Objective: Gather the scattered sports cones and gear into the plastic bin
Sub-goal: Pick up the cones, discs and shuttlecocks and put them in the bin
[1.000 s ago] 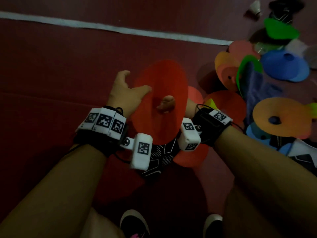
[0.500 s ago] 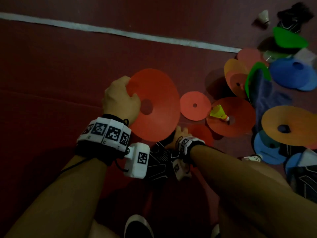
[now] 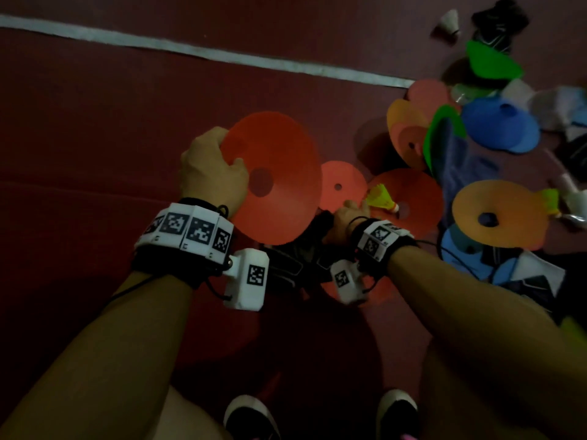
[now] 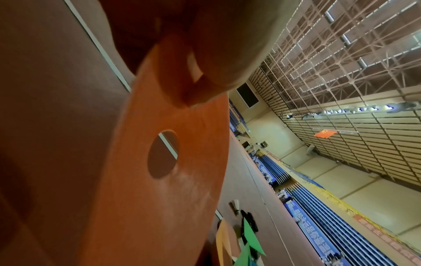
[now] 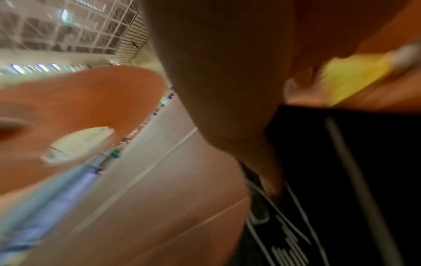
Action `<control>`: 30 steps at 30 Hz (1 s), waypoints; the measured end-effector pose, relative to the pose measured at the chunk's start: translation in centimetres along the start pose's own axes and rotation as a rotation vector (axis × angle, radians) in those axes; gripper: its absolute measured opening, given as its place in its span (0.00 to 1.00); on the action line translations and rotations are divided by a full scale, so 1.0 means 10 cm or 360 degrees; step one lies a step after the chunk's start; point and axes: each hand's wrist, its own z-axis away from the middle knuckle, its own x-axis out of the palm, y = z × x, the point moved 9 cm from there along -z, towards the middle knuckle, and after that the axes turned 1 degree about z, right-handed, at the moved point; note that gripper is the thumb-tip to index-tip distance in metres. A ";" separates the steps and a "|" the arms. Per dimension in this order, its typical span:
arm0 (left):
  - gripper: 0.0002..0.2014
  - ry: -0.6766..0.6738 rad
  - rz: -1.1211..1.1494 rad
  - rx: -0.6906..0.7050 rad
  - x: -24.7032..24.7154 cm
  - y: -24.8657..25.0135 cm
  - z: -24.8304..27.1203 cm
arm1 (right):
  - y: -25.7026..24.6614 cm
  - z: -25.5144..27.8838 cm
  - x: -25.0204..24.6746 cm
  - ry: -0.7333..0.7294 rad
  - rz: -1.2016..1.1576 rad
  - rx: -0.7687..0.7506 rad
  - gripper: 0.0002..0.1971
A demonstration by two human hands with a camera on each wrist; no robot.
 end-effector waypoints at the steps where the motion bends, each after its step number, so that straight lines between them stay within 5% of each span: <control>1: 0.10 -0.0027 0.0000 0.0022 0.06 0.04 0.00 | 0.18 0.03 0.09 -0.0108 0.0100 0.0052 0.24; 6: 0.10 -0.0119 0.0032 0.0098 0.32 0.26 0.00 | 0.87 0.05 0.48 -0.0267 0.0164 0.0275 0.27; 13: 0.11 -0.0199 -0.0004 0.0151 0.56 0.39 0.09 | 0.99 0.22 0.42 -0.0197 -0.0049 0.0314 0.26; 24: 0.14 -0.0624 -0.0079 0.0385 1.38 0.97 0.57 | 1.55 0.69 0.91 -0.0617 -0.0055 0.0478 0.30; 30: 0.15 -0.0604 -0.0129 0.0386 1.42 1.01 0.59 | 1.38 0.76 0.61 -0.0454 -0.0225 0.0255 0.17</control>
